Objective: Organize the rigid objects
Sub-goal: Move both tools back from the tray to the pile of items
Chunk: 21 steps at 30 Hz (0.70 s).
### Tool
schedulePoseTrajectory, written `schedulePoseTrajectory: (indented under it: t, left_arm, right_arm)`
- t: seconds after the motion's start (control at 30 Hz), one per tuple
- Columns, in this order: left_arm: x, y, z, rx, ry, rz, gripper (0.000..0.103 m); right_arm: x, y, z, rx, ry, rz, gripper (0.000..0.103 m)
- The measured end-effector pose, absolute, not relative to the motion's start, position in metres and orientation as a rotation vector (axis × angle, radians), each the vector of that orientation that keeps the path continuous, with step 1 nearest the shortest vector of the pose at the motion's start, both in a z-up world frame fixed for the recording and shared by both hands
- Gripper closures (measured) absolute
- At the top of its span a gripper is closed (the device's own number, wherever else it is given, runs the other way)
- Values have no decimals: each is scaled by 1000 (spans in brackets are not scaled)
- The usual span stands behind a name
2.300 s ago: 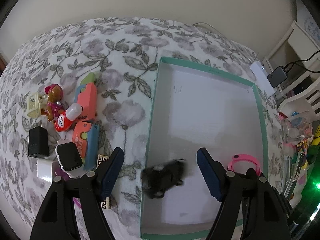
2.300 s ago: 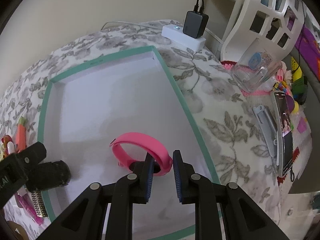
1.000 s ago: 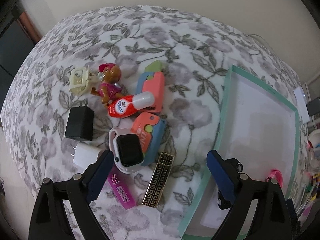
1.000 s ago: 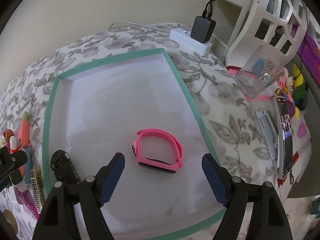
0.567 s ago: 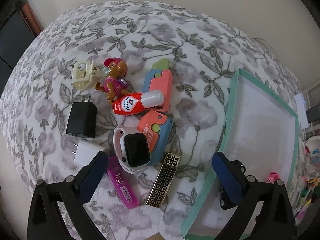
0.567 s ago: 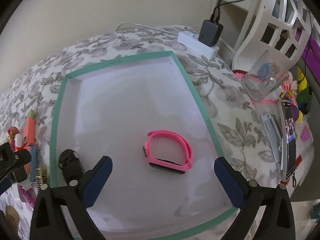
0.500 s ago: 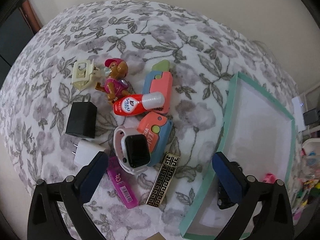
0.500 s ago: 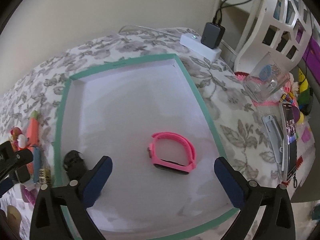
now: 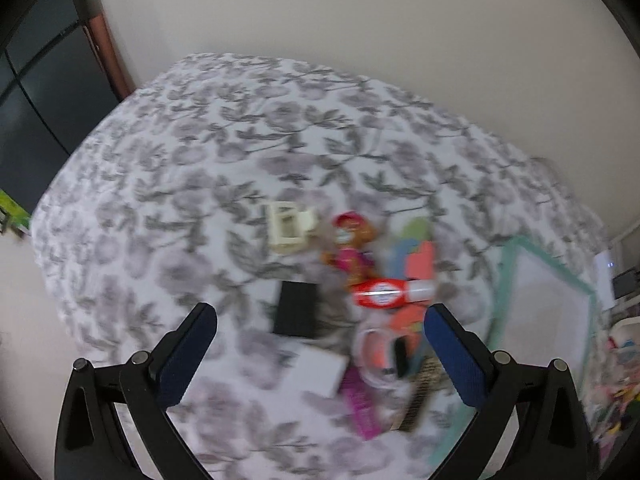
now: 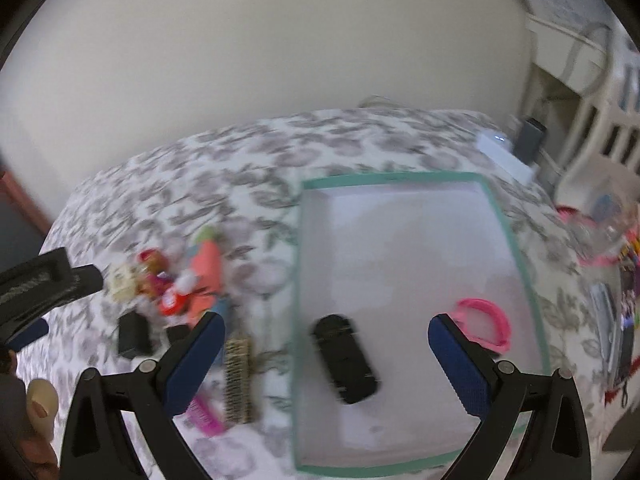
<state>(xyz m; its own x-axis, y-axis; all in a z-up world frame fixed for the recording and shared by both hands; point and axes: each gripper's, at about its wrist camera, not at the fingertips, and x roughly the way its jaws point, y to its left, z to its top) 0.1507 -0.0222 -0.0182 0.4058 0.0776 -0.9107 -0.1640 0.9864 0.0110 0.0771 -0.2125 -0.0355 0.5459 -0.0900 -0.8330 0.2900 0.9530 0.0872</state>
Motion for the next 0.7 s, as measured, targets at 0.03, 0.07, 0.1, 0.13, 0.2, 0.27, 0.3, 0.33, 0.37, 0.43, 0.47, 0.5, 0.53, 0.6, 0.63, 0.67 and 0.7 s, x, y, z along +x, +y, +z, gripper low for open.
schedulePoseTrajectory:
  t: [0.03, 0.07, 0.1, 0.13, 0.2, 0.27, 0.3, 0.33, 0.37, 0.43, 0.47, 0.5, 0.53, 0.6, 0.63, 0.67, 0.7]
  left_arm:
    - [149, -18, -19, -83, 1145, 157, 0]
    - [149, -12, -19, -90, 1151, 160, 0]
    - [147, -5, -21, -101, 1158, 159, 0]
    - [146, -1, -23, -112, 1166, 161, 0]
    - [144, 8, -30, -135, 1188, 174, 0]
    - [143, 16, -38, -148, 1214, 195, 0]
    - [143, 19, -43, -155, 1228, 206, 0]
    - [143, 22, -48, -164, 1245, 221, 0]
    - [143, 26, -53, -175, 1261, 233, 0]
    - [142, 28, -60, -186, 1281, 243, 0]
    - [142, 28, -64, -184, 1291, 245, 0]
    - [143, 27, -67, -176, 1301, 245, 0]
    - [144, 24, -72, -164, 1314, 244, 0]
    - [146, 18, -81, -144, 1344, 230, 0]
    - [146, 16, -86, -140, 1359, 226, 0]
    - [147, 13, -92, -136, 1373, 224, 0]
    - [148, 11, -96, -129, 1386, 220, 0]
  right_arm:
    - [78, -209, -37, 225, 975, -207, 0]
    - [80, -204, -39, 225, 984, -185, 0]
    - [82, -199, -42, 230, 997, -164, 1]
    - [83, -196, -45, 238, 1011, -150, 3]
    - [86, -189, -52, 241, 1043, -129, 9]
    - [88, -185, -58, 244, 1066, -109, 15]
    - [88, -182, -61, 251, 1081, -97, 19]
    - [88, -181, -65, 255, 1093, -87, 23]
    - [89, -179, -69, 258, 1106, -77, 25]
    - [88, -176, -74, 252, 1125, -65, 32]
    - [89, -175, -75, 250, 1132, -60, 33]
    - [90, -172, -79, 245, 1146, -51, 38]
    - [90, -171, -81, 241, 1155, -44, 43]
    - [91, -167, -88, 235, 1183, -27, 46]
    - [92, -166, -91, 236, 1193, -22, 46]
    - [93, -165, -95, 240, 1210, -15, 48]
    - [94, -165, -98, 247, 1225, -9, 51]
